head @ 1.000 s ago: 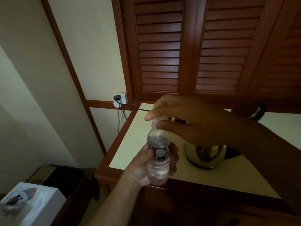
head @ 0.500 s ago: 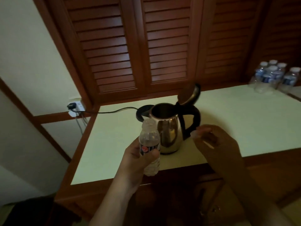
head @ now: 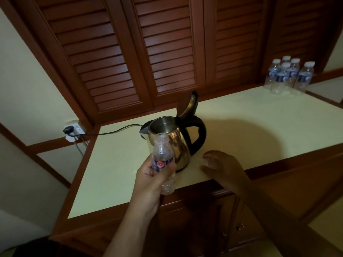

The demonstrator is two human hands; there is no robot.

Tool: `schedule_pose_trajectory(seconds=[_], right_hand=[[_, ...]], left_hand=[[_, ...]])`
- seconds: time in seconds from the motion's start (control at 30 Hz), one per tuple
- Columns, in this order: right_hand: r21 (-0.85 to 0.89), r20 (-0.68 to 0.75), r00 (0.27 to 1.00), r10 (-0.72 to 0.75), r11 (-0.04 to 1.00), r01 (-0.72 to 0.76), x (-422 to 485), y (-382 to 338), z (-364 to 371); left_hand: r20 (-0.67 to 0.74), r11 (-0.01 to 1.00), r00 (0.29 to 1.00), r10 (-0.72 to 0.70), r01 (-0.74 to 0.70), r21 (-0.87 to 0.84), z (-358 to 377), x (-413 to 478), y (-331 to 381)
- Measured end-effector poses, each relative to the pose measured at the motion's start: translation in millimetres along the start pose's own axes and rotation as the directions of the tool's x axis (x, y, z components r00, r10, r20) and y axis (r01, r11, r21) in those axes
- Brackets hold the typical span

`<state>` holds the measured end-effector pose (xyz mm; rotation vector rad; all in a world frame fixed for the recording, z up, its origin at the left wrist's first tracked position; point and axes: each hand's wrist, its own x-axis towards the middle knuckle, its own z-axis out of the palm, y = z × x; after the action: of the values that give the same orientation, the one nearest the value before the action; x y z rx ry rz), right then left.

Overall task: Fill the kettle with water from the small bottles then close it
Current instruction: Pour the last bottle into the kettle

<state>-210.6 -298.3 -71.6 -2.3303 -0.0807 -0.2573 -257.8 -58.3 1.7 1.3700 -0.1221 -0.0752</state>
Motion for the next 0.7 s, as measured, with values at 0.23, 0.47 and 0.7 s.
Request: schedule_pose_trajectory(seconds=[0.23, 0.47, 0.7], right_hand=[[-0.425, 0.156, 0.987, 0.028, 0.904, 0.042, 22, 32, -13], [-0.578, 0.220, 0.975, 0.017, 0.807, 0.116, 19, 31, -5], [-0.572, 0.230, 0.973, 0.007, 0.810, 0.129, 23, 30, -5]], left_hand=[[-0.158, 0.993, 0.981, 0.110, -0.101, 0.064, 8, -9, 22], [-0.322, 0.965, 0.937, 0.135, -0.051, 0.257, 11, 2, 51], [-0.382, 0.852, 0.914, 0.138, 0.087, 0.516, -1, 28, 69]])
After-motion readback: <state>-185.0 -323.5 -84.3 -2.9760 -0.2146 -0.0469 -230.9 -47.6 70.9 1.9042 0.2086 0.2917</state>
